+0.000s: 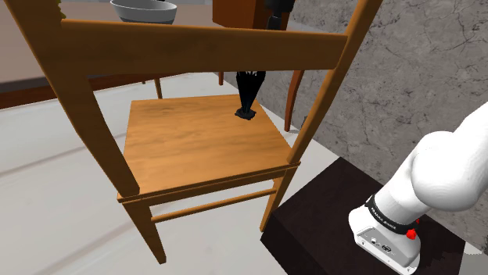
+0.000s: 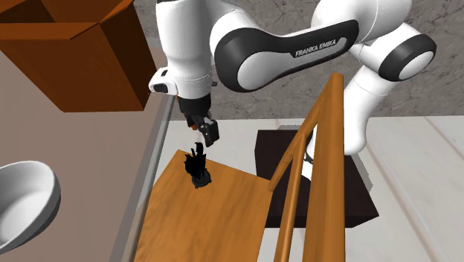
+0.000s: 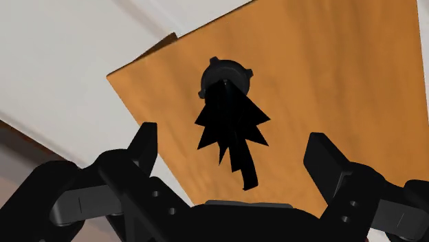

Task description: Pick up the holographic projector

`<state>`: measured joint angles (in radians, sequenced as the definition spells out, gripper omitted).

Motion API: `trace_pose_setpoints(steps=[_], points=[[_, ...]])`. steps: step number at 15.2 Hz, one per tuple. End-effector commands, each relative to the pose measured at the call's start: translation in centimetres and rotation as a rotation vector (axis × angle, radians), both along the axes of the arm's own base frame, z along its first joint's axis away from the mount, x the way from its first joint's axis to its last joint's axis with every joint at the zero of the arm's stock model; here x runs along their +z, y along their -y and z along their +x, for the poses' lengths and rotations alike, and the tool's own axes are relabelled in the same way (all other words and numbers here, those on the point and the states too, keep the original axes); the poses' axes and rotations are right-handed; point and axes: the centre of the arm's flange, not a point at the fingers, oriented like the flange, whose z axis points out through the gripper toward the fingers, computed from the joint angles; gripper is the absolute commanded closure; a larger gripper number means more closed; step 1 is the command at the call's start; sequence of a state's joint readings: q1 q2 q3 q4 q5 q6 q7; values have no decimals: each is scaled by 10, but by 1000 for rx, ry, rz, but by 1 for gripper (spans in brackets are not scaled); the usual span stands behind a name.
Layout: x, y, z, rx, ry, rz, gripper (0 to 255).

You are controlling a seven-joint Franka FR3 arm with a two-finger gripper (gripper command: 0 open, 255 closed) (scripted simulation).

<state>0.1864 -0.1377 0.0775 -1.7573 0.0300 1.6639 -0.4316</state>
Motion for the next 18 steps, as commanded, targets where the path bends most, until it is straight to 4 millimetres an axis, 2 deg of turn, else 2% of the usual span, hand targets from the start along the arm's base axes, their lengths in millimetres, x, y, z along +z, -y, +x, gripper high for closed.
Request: trace_pose_setpoints(steps=[1, 2, 9, 12, 13, 18], points=[[4, -21, 16, 73, 5, -10, 0], [5, -33, 22, 108, 8, -16, 0], [-32, -33, 22, 108, 8, -16, 0], [-35, -33, 22, 108, 8, -16, 0], [-35, -33, 22, 108, 8, -16, 255], [-35, -32, 22, 108, 8, -16, 255]])
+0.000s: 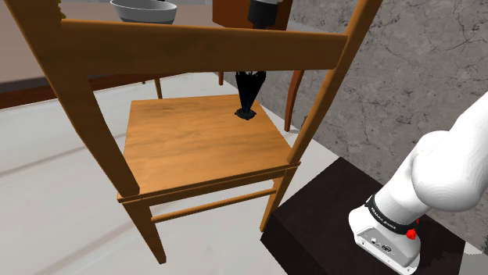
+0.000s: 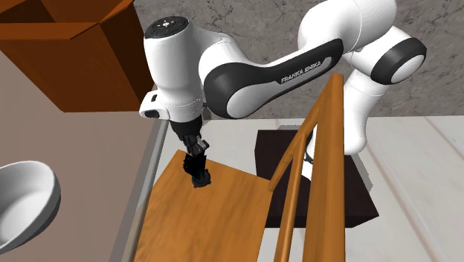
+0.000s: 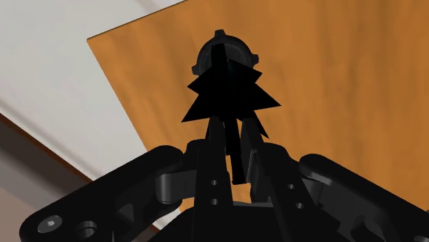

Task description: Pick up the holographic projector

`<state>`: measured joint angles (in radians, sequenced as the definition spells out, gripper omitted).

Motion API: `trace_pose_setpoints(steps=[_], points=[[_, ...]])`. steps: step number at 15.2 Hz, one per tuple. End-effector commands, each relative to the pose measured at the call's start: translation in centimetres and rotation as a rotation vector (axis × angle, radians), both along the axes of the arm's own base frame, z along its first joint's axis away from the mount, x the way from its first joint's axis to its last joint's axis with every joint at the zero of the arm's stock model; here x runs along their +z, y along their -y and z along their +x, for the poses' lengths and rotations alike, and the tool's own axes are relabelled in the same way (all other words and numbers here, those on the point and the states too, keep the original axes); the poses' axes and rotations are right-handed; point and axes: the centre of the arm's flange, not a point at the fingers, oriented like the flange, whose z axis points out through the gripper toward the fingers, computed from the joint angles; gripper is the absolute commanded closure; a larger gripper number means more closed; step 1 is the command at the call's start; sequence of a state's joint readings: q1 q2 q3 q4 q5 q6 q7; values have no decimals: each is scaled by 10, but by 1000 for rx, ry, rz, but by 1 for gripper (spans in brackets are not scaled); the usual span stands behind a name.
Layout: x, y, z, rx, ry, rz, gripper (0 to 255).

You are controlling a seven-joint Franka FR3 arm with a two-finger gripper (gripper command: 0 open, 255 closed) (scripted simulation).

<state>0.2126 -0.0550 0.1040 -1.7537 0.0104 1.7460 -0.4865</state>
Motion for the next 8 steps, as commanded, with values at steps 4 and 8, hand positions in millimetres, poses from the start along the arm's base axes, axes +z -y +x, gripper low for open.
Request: trace_pose_setpoints(steps=[4, 8], points=[[0, 0, 0, 0, -1, 0, 255], [21, 0, 0, 0, -1, 0, 255]])
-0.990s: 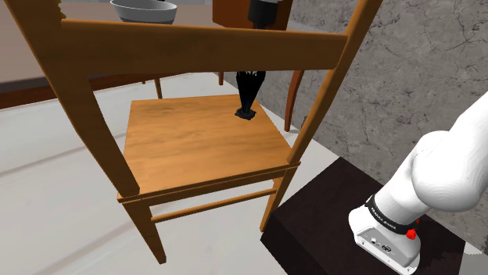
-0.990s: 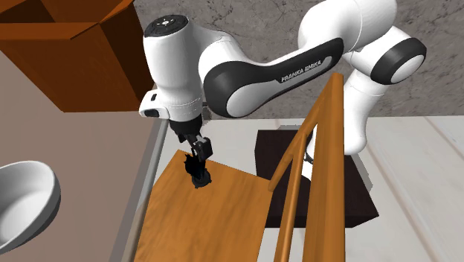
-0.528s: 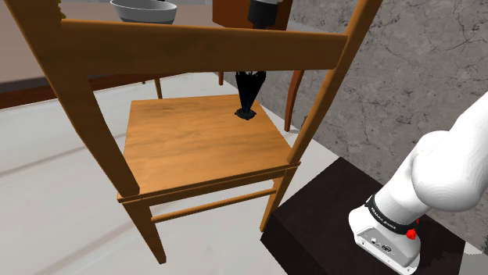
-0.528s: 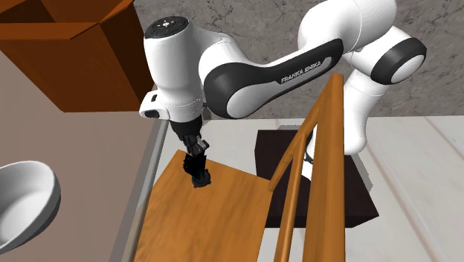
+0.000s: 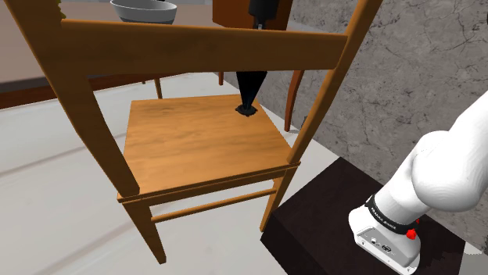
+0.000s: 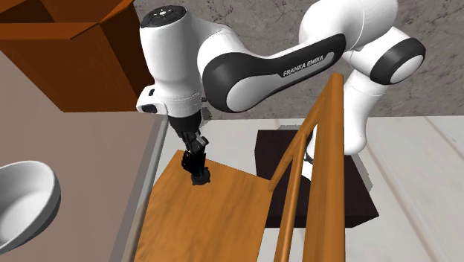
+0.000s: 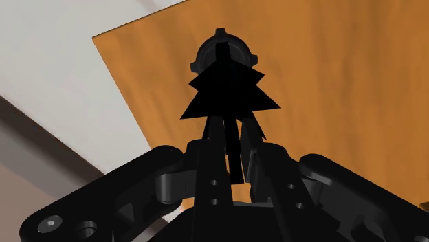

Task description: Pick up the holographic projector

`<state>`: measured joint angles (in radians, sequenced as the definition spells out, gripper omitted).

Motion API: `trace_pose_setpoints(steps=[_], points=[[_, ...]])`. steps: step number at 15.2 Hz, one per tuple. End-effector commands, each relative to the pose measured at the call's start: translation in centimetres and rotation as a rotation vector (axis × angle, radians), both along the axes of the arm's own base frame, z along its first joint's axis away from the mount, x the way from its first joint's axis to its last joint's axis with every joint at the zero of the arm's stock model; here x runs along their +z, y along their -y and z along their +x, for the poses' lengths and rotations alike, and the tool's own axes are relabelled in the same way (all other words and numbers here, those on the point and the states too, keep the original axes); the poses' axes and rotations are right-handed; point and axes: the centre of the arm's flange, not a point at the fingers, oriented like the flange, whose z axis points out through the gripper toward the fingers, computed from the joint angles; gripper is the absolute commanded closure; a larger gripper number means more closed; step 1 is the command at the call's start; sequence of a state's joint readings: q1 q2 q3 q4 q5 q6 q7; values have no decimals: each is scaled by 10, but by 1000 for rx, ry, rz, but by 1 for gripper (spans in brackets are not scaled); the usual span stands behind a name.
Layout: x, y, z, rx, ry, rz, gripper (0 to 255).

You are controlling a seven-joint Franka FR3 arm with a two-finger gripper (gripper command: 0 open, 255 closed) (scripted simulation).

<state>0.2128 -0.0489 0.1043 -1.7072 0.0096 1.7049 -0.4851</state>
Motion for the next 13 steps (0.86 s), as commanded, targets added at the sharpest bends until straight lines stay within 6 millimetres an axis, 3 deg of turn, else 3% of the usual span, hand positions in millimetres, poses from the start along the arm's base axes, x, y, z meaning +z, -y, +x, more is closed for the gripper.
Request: trace_pose_setpoints(steps=[1, 11, 13], points=[[11, 0, 0, 0, 0, 0, 255], [64, 0, 0, 0, 0, 0, 255], [65, 0, 0, 0, 0, 0, 255]])
